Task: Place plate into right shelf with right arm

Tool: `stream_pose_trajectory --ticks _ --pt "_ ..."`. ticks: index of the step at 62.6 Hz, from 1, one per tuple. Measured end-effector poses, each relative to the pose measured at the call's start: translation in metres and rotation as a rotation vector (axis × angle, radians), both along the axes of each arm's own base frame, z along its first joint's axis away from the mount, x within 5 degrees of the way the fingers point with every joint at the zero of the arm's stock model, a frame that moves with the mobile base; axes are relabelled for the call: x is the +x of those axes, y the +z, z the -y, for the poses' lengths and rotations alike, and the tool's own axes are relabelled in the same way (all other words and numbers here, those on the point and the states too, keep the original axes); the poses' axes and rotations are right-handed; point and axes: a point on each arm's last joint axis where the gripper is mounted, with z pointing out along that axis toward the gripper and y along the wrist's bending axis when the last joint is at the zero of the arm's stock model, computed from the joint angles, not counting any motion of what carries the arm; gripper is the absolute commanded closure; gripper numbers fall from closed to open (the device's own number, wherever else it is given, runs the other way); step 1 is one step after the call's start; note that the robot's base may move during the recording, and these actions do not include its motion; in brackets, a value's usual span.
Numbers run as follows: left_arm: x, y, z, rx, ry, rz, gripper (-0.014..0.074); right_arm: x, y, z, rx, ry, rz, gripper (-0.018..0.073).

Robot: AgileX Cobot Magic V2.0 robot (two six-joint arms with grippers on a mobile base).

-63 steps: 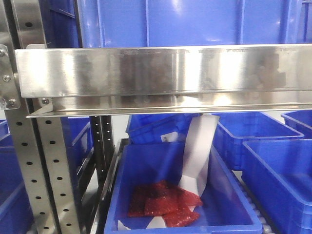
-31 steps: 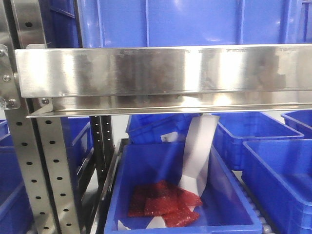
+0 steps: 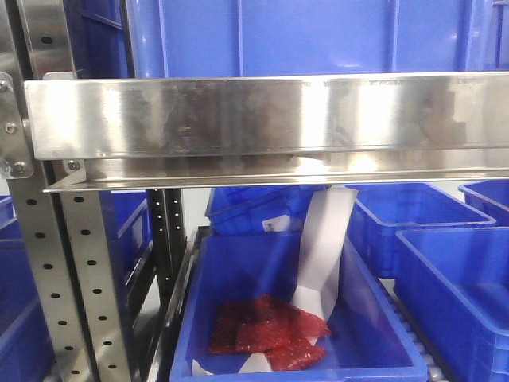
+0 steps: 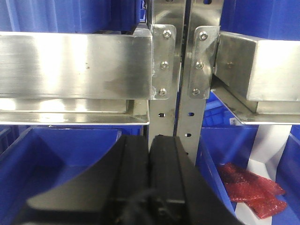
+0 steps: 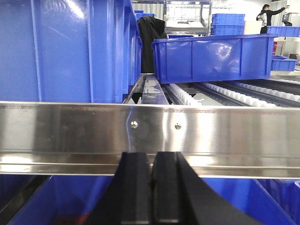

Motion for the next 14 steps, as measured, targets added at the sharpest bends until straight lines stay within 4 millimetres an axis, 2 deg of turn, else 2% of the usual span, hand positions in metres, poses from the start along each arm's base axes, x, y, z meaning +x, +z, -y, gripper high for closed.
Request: stream_pose_trajectory --ticks 14 --pt "0.0000 0.0000 0.0000 0.000 0.000 0.000 0.0643 0.0000 0.0000 0.0000 0.000 0.000 0.000 0.0510"
